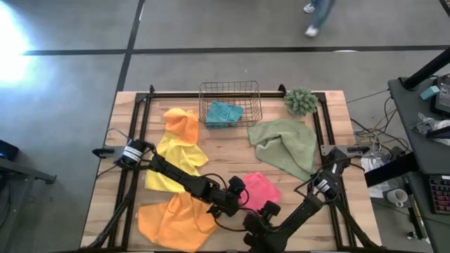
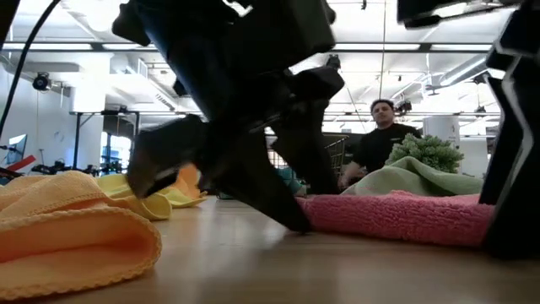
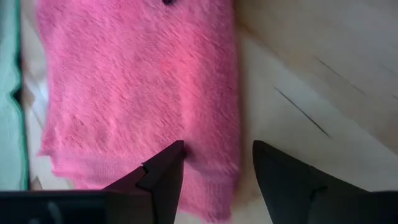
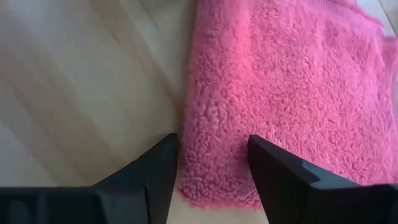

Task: Fold microfiber towels
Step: Put the pink microfiber cloth into the wire basket

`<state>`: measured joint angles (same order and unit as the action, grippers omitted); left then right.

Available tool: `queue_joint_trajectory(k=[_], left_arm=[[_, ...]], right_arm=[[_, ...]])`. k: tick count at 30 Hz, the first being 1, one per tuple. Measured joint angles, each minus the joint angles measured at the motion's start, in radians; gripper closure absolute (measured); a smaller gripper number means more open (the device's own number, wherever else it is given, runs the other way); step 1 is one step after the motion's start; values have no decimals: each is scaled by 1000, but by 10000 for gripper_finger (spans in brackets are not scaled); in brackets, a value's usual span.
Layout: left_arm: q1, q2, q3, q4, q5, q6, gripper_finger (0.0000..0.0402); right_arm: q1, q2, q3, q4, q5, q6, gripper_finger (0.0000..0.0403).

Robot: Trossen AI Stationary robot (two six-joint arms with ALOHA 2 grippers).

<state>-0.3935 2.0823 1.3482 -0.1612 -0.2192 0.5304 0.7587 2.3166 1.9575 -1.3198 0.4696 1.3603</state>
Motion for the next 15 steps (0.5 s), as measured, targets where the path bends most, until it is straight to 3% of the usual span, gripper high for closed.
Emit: queue_joint_trajectory(k=[8, 15], left_arm=[[25, 1, -6, 22, -4, 0, 234], [53, 3, -6, 21, 1, 0, 332]], right_arm=[[-12, -7, -55, 3, -18, 52, 222], [-30, -5, -56, -37, -24, -1, 310]])
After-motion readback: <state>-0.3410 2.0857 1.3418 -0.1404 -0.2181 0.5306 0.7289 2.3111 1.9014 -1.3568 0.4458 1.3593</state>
